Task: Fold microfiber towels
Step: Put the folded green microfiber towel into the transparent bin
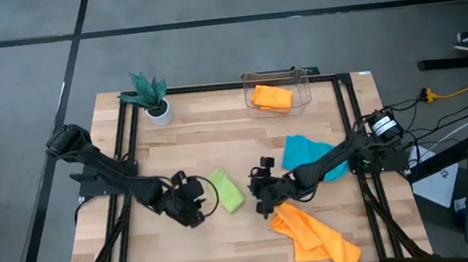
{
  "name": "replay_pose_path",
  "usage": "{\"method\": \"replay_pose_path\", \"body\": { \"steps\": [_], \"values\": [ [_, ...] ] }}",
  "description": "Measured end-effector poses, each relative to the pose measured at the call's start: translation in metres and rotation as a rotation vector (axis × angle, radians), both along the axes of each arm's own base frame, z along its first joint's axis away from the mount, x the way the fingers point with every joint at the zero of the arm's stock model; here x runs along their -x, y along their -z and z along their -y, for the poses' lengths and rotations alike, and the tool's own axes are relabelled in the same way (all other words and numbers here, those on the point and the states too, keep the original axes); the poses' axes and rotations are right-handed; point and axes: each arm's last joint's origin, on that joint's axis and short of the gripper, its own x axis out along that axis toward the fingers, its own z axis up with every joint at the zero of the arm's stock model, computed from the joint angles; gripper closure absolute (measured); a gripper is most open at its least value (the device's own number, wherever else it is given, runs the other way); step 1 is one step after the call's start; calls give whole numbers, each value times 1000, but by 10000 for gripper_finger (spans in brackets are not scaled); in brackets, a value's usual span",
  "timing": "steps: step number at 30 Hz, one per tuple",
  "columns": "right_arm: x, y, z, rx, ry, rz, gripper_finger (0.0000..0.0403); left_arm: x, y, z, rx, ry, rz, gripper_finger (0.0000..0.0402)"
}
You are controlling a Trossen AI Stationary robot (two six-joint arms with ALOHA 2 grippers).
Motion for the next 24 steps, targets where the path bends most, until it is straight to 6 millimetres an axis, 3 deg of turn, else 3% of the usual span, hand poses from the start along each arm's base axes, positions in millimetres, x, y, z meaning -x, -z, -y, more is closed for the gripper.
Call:
{"method": "replay_pose_path", "body": {
  "steps": [3,7,13,18,24],
  "values": [
    [-2,1,6,-23,-19,-7,236,-2,5,-8,32,-17,-13,292],
    [-7,1,10,-199,-46,-3,236,-5,11,-11,78,-17,9,292],
    [-6,2,12,-160,-47,-14,236,-4,12,-9,97,6,-11,292],
    [-8,1,13,-236,-40,1,236,-7,22,-8,83,5,-44,292],
    [-8,1,14,-179,-58,-12,236,-8,34,-6,67,3,-86,292]
  ]
}}
